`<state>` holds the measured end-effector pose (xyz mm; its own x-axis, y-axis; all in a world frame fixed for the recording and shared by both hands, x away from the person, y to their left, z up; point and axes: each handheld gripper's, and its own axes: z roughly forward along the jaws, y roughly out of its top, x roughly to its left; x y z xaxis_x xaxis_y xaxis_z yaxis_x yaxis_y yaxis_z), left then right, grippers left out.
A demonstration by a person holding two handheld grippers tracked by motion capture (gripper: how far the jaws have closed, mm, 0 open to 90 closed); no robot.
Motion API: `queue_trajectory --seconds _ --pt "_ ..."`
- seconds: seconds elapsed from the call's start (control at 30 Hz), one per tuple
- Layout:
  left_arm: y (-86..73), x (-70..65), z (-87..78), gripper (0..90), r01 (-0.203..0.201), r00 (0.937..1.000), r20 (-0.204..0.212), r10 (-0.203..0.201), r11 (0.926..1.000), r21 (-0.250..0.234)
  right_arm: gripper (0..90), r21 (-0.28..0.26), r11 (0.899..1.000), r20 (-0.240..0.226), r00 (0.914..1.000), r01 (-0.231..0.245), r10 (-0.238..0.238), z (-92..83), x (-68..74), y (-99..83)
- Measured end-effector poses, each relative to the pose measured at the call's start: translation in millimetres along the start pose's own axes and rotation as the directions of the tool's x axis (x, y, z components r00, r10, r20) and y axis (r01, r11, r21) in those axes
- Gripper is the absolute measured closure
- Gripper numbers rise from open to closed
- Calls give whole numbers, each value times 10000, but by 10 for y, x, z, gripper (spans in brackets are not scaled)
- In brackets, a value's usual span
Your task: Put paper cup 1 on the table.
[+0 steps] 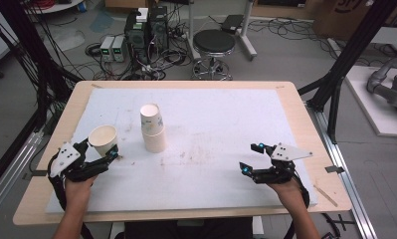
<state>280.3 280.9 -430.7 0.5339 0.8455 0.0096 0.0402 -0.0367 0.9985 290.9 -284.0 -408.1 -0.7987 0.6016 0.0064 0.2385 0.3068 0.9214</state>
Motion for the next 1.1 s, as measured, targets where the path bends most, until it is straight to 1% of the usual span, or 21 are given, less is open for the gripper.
queue_trajectory --seconds 0.13,0.3,0.37,0.43,0.5,0.57,0.63,0.67,0.7,0.73,0.77,0.8,0.93,1.0,1.07,1.1 --pt "-45 73 7 290 -24 9997 -234 29 9998 217 219 33 10000 1 10000 10 -10 2 3 -2" --pt "-103 157 18 290 50 9987 -518 -16 9978 654 219 46 10000 -19 10000 -4 5 1 4 -5" --pt "-118 179 19 290 39 9981 -623 11 9967 805 219 84 10000 -37 10000 -18 18 2 5 -7" --pt "-136 193 25 290 27 9969 -779 58 9940 1090 219 92 10000 -59 10000 -24 24 5 5 -8" --pt "-156 207 38 291 194 9958 -917 -59 9890 1466 220 99 10000 -65 10000 -15 16 6 6 -8" --pt "-173 217 47 291 279 9937 -1122 -74 9829 1819 219 89 10000 -73 10000 34 -33 6 6 -6" --pt "-191 225 55 291 398 9926 -1204 -158 9790 2001 219 78 9999 -59 9999 101 -101 5 4 -4" --pt "-197 224 62 291 421 9922 -1236 -160 9765 2115 220 88 10000 -82 10000 45 -45 2 9 -4" --pt "-201 223 65 291 377 9919 -1269 -91 9736 2250 237 100 9999 -90 10000 -23 24 -1 13 -3" --pt "-205 219 72 292 364 9914 -1309 -55 9713 2351 252 79 10000 -105 9999 39 -38 -4 8 -3" --pt "-208 219 78 291 343 9909 -1343 -7 9681 2481 252 47 9999 -134 9999 98 -97 -4 6 -2" --pt "-207 212 83 291 349 9905 -1377 -2 9677 2496 252 50 9999 -130 9999 102 -101 -4 7 -1" --pt "-205 197 101 292 356 9889 -1484 75 9576 2860 251 84 10000 -167 9999 38 -37 -3 14 -2" --pt "-203 183 117 292 269 9884 -1498 232 9457 3239 249 72 10000 -192 9998 67 -65 -1 13 -2" --pt "-204 156 129 292 143 9873 -1527 446 9310 3646 241 62 9999 -228 9997 135 -134 4 11 0" --pt "-203 146 127 290 36 9871 -1501 562 9286 3710 239 93 9998 -229 9996 147 -145 5 13 0"
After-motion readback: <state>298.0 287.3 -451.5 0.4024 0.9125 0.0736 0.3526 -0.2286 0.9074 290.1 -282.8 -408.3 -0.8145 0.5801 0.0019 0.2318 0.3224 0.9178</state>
